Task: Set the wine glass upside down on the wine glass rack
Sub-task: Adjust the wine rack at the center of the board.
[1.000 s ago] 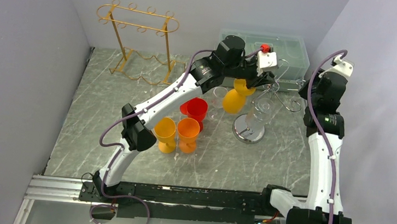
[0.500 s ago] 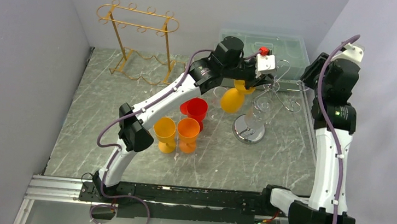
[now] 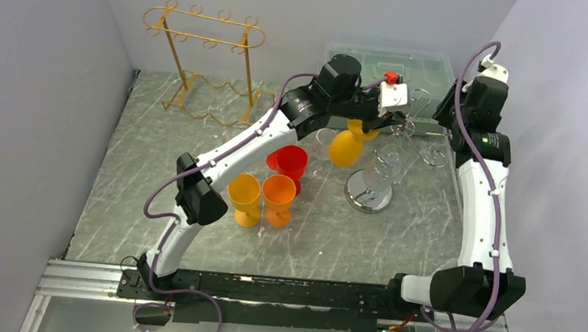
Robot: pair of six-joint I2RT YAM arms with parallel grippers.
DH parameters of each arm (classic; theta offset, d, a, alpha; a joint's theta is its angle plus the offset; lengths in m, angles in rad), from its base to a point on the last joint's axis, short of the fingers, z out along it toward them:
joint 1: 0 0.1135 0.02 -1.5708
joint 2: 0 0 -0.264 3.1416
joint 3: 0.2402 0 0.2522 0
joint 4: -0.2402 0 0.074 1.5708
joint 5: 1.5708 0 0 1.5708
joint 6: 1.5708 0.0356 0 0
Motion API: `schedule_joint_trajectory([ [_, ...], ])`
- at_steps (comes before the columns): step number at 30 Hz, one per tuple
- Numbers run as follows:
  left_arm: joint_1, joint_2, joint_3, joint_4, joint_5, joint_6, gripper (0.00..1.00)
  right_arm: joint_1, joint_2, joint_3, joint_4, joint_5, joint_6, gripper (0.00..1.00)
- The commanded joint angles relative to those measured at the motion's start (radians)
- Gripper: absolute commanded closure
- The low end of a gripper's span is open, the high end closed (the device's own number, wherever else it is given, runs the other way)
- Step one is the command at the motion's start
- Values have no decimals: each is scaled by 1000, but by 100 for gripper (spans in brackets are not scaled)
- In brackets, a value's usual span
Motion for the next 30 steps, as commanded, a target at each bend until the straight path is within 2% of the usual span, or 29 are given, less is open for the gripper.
schedule_joint_trajectory([
  [1, 0, -22, -1, 8, -5, 17, 82, -9, -47, -29, 12, 5, -11, 67],
  [8, 3, 18, 61, 20, -59, -13, 79, -14, -106, -83, 23, 18, -8, 68],
  [10, 8, 7, 54, 31, -51, -53, 72, -14, -100, -82, 24, 21, -8, 67],
  [15, 7, -107, -78, 60, -19, -54, 55, -16, -75, -54, 15, 10, -2, 67],
  [19, 0, -139, -115, 54, -24, -68, 45, -16, -67, -41, 15, 9, 1, 67],
  [26, -44, -81, -60, 114, -97, -102, 34, -16, -74, -52, 23, -4, 8, 67],
  [30, -54, -30, -10, 159, -136, -101, 34, -16, -76, -55, 22, 5, 1, 67],
])
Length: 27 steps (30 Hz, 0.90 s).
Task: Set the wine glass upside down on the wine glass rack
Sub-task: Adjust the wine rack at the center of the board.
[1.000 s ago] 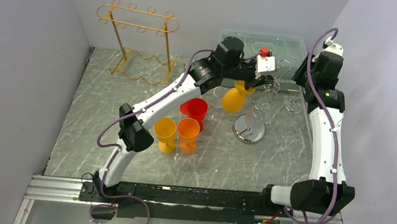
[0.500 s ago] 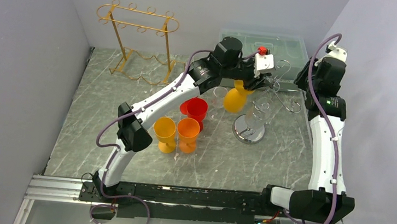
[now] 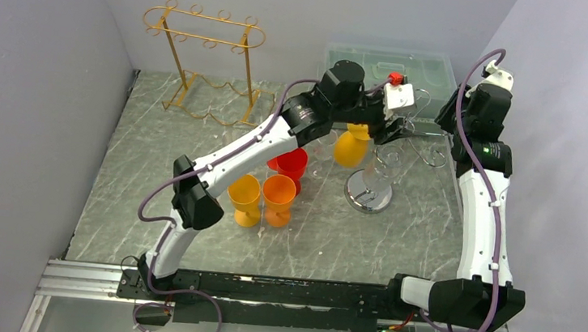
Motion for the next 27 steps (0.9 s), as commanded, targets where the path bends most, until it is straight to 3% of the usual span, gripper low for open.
schedule_joint_trajectory([
  [1, -17, 47, 104, 108, -73, -22, 35, -5, -3, 12, -14, -2, -1, 67],
  [8, -16, 113, 182, 53, -83, 18, 43, -5, -8, 1, -12, -8, 1, 70],
  [13, -16, 99, 159, 3, -100, 35, 48, -7, -9, -10, -7, -5, 0, 70],
  [21, -16, 111, 190, -25, -108, 62, 69, -7, -15, -17, -13, -2, 4, 74],
  [27, -16, 126, 202, -20, -119, 111, 83, -8, -37, -35, -21, 4, 4, 87],
])
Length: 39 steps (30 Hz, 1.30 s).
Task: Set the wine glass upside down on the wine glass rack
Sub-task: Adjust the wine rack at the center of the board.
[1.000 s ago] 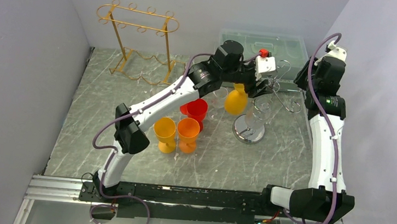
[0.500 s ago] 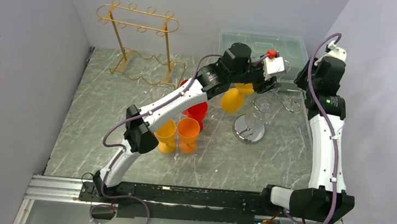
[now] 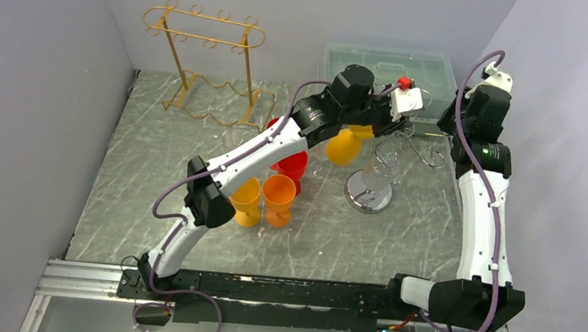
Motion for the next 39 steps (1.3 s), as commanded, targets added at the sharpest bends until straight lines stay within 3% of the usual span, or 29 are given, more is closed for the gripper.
schedule_joint_trajectory([
  [1, 1, 7, 48, 20, -3, 66, 85, -7, -42, -29, -23, 5, 3, 89],
  [22, 13, -35, -14, 45, 27, 100, 89, -11, -133, -104, -66, 41, -7, 96],
  [29, 8, -54, -47, 49, 9, 134, 90, -20, -97, -19, -160, -9, -9, 100],
  [39, 9, -69, -68, 68, -9, 148, 91, -22, -205, -62, -236, -123, 9, 100],
])
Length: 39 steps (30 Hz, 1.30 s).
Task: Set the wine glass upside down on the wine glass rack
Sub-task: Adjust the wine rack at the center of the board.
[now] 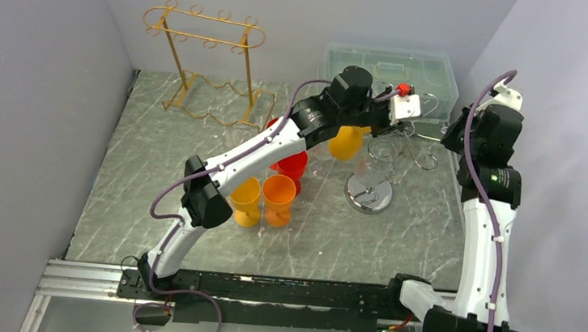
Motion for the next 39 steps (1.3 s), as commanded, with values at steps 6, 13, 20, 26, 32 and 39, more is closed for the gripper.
schedule_joint_trajectory([
  [6, 6, -28, 9, 27, -14, 50, 91, 3, -110, -70, -137, -60, 8, 100],
  [13, 0, -35, -4, 34, 20, 43, 91, 2, -117, -57, -134, -19, 16, 100],
  [20, -4, -57, -34, 38, 48, 48, 91, 2, -2, 183, -138, -20, 13, 100],
  [26, -12, -41, -9, 21, 55, 55, 91, 2, 80, 218, -115, -36, 4, 99],
  [32, -14, -33, 9, 10, 53, 57, 91, 2, 149, 158, -58, -50, -4, 99],
  [39, -17, -43, -14, 2, 63, 66, 87, 2, 208, 127, -37, -90, -10, 100],
])
